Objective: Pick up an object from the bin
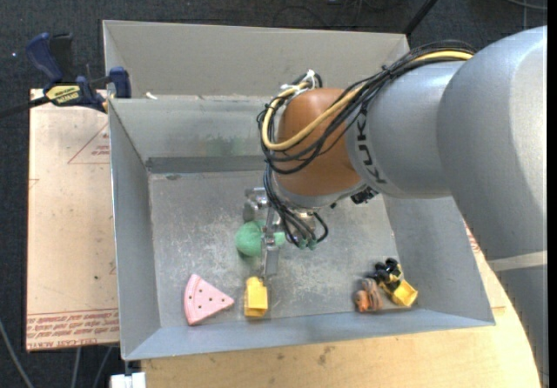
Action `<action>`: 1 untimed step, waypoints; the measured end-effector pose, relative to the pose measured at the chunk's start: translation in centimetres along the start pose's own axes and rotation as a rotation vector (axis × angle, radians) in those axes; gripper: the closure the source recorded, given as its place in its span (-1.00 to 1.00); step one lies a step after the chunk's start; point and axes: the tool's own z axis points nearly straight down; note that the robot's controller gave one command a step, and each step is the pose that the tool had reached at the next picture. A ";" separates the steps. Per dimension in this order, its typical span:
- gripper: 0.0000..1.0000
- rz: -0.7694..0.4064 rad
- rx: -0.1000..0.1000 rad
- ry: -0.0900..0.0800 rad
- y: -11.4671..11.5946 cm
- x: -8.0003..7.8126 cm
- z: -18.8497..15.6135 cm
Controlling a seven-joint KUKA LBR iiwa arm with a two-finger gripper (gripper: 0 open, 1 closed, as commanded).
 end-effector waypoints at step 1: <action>1.00 0.176 -0.001 0.003 -0.2 2.5 1.3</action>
Offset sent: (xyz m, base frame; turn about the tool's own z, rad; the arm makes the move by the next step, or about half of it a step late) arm 0.0000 0.0000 0.0000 0.0000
